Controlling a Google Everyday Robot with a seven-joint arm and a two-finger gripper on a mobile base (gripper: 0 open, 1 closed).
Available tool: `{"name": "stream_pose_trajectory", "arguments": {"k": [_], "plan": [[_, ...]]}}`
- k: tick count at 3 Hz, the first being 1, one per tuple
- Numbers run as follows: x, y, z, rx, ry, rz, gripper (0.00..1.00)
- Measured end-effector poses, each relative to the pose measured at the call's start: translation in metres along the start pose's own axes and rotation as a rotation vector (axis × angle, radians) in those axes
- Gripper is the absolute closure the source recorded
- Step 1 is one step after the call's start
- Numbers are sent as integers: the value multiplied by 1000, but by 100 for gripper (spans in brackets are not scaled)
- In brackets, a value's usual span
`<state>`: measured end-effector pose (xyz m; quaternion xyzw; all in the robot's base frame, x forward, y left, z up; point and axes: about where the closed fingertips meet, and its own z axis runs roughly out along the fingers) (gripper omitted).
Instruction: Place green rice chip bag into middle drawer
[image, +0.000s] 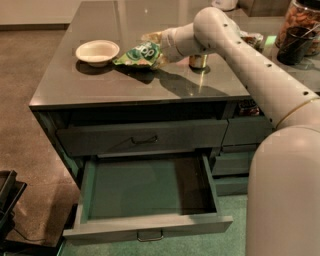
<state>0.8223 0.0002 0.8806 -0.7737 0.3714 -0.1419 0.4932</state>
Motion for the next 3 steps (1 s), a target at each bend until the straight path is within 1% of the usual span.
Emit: {"name": "stream_pose_trajectory", "arguments": {"k": [1,2,3], "plan": [[5,8,20,8,-11,35,65],[6,9,21,7,-12,36,88],[6,9,21,7,-12,36,100]]}}
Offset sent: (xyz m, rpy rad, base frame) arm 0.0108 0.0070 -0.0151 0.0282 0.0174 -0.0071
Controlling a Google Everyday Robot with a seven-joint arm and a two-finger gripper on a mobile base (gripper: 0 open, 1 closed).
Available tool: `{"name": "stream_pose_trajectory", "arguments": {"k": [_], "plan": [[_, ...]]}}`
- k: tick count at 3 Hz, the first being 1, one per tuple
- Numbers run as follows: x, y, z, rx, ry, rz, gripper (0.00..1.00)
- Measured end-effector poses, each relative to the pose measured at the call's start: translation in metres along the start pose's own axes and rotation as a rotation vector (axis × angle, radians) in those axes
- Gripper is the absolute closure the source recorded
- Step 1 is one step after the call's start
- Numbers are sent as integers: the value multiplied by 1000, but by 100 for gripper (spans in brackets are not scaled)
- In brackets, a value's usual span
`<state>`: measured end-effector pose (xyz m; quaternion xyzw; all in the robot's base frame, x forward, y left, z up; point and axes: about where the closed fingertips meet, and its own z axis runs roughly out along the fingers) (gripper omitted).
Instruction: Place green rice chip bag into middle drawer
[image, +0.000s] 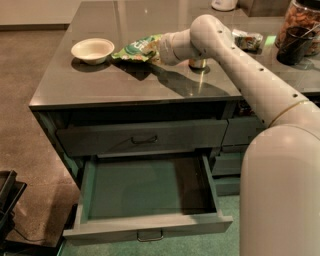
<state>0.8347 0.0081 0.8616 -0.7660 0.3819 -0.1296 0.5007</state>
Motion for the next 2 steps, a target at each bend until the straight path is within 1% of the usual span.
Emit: {"name": "stream_pose_trajectory", "arguments": {"k": [1,2], "plan": [[0,0,0,0,0,0,100],[-12,-18,-9,4,-43,-55,100]]}}
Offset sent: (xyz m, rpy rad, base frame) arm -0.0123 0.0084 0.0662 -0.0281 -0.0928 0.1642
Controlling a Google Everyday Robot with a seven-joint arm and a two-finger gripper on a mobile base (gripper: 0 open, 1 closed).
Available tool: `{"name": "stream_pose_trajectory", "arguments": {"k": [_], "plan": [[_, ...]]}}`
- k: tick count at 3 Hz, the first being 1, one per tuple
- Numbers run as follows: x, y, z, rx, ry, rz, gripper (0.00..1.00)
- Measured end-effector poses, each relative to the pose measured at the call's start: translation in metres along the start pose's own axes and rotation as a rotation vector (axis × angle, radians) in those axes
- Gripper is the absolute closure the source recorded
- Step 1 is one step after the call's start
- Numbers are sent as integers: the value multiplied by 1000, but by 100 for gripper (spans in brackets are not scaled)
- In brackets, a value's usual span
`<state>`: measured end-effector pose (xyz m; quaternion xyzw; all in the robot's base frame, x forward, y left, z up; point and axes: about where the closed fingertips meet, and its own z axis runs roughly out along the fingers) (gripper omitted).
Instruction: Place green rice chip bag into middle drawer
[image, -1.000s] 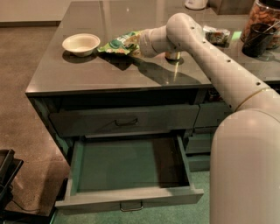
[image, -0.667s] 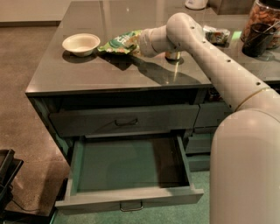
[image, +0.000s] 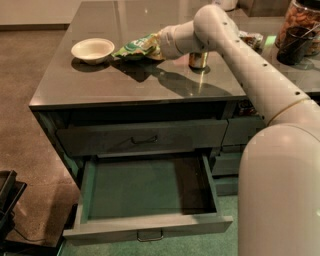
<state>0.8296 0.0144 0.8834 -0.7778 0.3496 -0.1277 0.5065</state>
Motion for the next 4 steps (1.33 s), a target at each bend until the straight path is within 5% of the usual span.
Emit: {"name": "stream_pose_trajectory", "arguments": {"k": [2,4], "plan": [[-29,-55,-50,25,-103,-144,100],[-61,-73,-140,40,-252,-175,100]]}}
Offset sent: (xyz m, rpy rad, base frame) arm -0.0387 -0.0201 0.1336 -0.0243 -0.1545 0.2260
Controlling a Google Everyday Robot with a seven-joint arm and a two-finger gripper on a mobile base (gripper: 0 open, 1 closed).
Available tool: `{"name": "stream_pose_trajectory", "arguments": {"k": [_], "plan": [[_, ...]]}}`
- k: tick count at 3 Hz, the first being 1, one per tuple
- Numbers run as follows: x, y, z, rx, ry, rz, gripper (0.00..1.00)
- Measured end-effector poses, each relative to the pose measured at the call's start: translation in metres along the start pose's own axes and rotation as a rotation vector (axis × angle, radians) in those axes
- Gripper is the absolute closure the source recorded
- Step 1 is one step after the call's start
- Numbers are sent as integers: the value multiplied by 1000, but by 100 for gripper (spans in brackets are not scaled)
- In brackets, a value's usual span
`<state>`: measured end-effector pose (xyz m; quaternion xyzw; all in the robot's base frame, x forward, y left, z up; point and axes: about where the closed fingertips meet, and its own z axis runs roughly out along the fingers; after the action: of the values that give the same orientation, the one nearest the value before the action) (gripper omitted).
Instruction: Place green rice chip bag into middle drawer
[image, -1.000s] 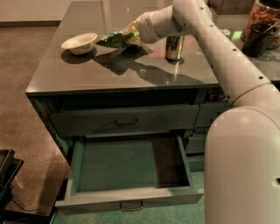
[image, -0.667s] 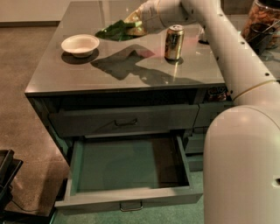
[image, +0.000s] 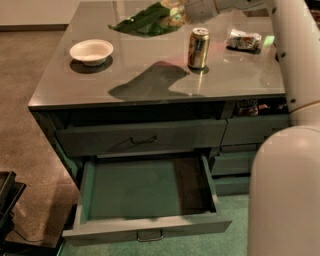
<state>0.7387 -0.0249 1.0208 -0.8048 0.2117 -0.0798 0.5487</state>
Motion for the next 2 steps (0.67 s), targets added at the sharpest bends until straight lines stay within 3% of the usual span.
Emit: {"name": "stream_pose_trajectory", "arguments": {"k": [1,2], "plan": [[-24,10,-71,52,-28,44,100],[-25,10,-69,52,-30,44,100]]}}
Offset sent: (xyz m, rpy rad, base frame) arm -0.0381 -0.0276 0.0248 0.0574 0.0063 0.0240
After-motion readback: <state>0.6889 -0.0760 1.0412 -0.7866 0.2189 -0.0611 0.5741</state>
